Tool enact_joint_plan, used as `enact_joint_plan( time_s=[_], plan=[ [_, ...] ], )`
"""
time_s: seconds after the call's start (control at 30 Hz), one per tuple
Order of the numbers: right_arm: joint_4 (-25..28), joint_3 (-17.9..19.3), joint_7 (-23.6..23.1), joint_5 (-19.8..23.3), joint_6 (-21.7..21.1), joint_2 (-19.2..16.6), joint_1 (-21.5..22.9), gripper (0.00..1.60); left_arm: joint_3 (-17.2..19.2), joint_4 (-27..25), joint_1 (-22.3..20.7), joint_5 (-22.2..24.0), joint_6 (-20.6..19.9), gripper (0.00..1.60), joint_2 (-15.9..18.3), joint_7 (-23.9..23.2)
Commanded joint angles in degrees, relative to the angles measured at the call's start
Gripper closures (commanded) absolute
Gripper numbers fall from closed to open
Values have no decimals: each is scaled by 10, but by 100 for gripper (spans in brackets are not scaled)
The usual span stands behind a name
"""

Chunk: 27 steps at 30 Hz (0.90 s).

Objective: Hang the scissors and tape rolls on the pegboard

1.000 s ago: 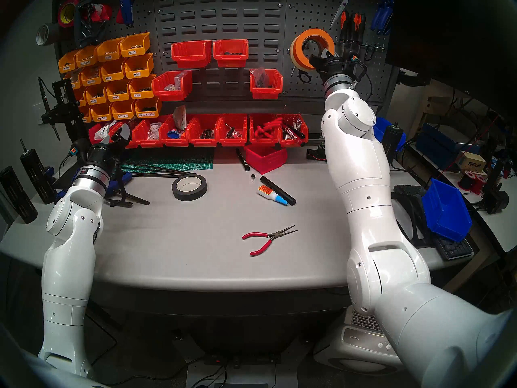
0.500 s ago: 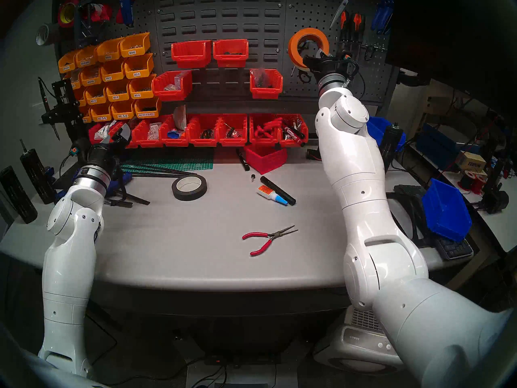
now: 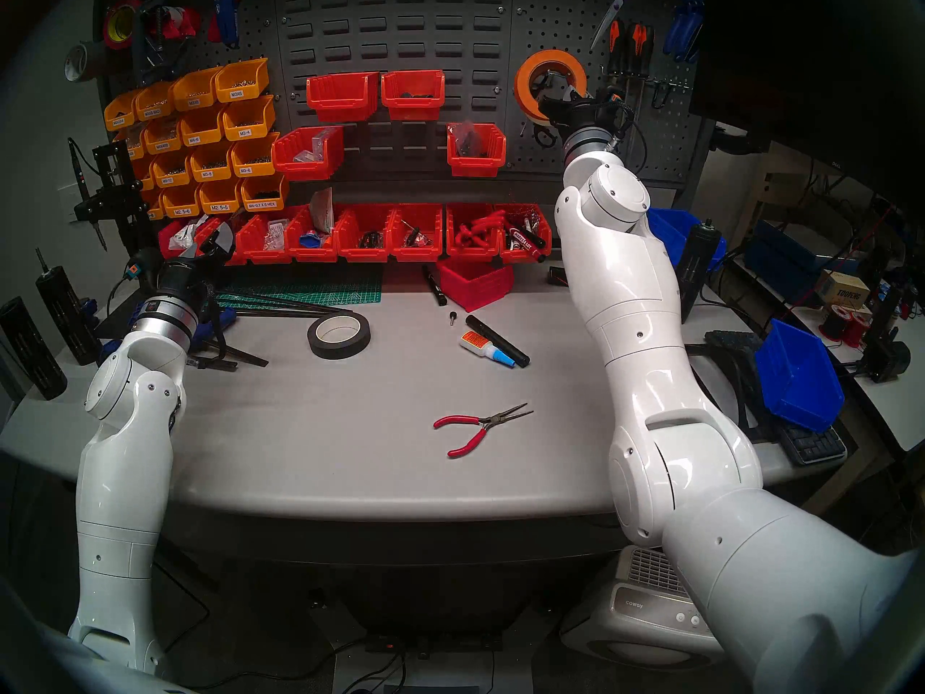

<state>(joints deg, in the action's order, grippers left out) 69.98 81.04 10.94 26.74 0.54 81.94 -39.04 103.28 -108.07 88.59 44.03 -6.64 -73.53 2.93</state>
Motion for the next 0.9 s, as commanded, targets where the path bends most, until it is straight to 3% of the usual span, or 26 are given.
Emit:
enact_joint_plan(
  time_s=[0.0,0.5,0.87],
  plan=[
    [7,2,11,-10,10,0,36,160,2,-16,-20,0,9,0,1,-2],
    [-36,7,17,-13,7,-4,51,160,0,-19,-19,-3,9,0,-1,1],
    [-24,4,8,-16,3,-11,38,160,0,-19,-19,-2,7,0,-3,1]
  ],
)
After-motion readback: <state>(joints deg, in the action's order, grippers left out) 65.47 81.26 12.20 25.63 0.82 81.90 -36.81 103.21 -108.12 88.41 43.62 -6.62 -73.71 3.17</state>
